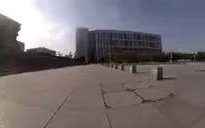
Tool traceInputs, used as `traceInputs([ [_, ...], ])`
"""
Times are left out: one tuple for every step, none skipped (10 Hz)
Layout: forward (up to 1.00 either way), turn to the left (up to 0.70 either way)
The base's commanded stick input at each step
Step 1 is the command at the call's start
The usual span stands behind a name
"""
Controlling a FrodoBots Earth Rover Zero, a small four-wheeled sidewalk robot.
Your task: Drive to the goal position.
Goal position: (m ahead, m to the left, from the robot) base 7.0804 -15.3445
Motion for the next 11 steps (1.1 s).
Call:
traceInputs([
  [1.0, -0.4],
  [1.0, -0.4],
  [1.0, -0.4],
  [1.0, -0.4],
  [1.0, -0.24],
  [1.0, 0.0],
  [1.0, 0.0],
  [1.0, 0.0],
  [1.0, 0.0],
  [1.0, 0.0],
  [1.0, 0.0],
])
